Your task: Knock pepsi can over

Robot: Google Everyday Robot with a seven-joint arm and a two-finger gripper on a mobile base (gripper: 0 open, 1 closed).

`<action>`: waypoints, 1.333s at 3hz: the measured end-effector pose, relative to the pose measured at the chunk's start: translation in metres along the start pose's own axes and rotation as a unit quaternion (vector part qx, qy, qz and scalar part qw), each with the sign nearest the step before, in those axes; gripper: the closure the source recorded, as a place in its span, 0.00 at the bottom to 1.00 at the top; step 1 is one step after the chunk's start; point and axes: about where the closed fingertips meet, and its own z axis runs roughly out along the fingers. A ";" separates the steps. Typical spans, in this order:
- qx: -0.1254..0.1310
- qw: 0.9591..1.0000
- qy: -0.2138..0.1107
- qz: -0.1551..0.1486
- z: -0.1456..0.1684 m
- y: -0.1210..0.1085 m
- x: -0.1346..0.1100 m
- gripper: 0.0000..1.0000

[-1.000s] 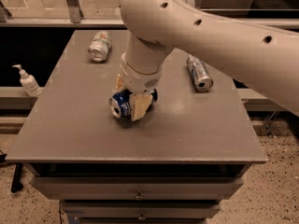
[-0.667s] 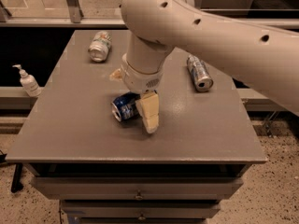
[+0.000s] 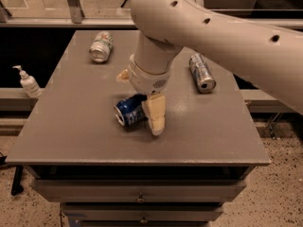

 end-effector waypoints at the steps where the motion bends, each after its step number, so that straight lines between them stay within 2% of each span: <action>1: 0.002 0.998 -0.033 0.056 -0.009 0.003 0.021 0.00; 2: 0.027 0.987 -0.085 0.134 -0.032 0.004 0.056 0.00; 3: 0.067 0.964 -0.137 0.219 -0.060 0.015 0.098 0.00; 4: 0.110 0.936 -0.184 0.279 -0.088 0.030 0.122 0.00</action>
Offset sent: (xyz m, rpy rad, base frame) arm 0.0522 -0.1057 0.0449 0.3592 0.1982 -0.4210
